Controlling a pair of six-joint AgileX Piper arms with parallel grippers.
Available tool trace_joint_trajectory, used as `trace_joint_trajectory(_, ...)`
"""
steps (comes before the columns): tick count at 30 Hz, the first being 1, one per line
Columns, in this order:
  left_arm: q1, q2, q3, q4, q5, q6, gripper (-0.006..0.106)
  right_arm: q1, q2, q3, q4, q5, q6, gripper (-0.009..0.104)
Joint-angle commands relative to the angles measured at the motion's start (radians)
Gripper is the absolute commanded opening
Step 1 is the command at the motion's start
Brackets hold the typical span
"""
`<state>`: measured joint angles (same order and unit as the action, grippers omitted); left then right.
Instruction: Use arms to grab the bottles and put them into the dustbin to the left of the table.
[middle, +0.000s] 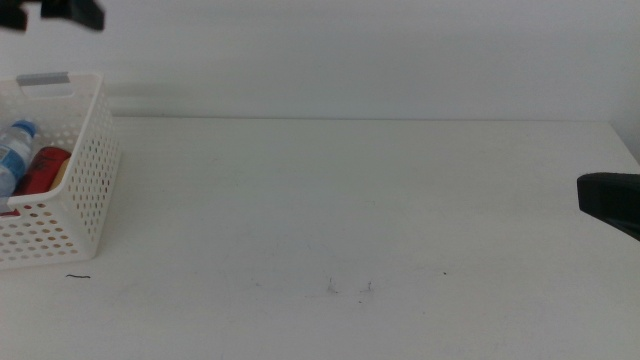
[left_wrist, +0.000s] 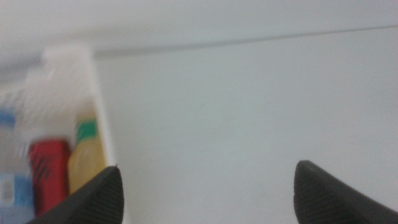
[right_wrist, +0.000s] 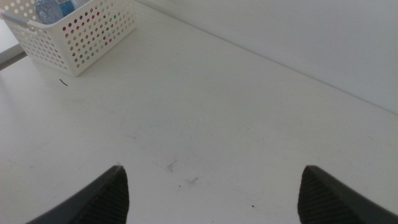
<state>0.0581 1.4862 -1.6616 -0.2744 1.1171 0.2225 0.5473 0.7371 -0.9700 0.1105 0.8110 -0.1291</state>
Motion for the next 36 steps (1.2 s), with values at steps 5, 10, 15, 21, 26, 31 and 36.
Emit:
trace_joint_trajectory(5, -0.215, -0.186, 0.043, 0.028, -0.121, 0.022, 0.094, 0.001, -0.003, -0.009, -0.002, -0.002, -0.003, 0.088)
trace_joint_trajectory(10, -0.478, -0.447, 0.342, 0.307, -0.433, -0.282, 0.094, 0.001, -0.003, -0.009, -0.002, -0.002, -0.003, 0.088)
trace_joint_trajectory(15, -0.571, -0.665, 0.617, 0.397, -0.621, -0.396, 0.094, 0.001, -0.003, -0.009, -0.002, -0.002, -0.003, 0.088)
trace_joint_trajectory(21, -0.537, -0.796, 0.769, 0.363, -0.621, -0.406, 0.094, 0.001, -0.003, -0.009, -0.002, -0.002, -0.003, 0.088)
trace_joint_trajectory(26, -0.537, -0.813, 0.783, 0.363, -0.624, -0.406, 0.094, 0.001, -0.003, -0.009, -0.002, -0.002, -0.003, 0.088)
trace_joint_trajectory(31, -0.537, -0.813, 0.783, 0.363, -0.624, -0.406, 0.094, 0.001, -0.003, -0.009, -0.002, -0.002, -0.003, 0.088)
trace_joint_trajectory(36, -0.524, -0.818, 0.84, 0.389, -0.637, -0.406, 0.094, -0.001, -0.051, 0.073, -0.065, -0.195, -0.003, 0.088)
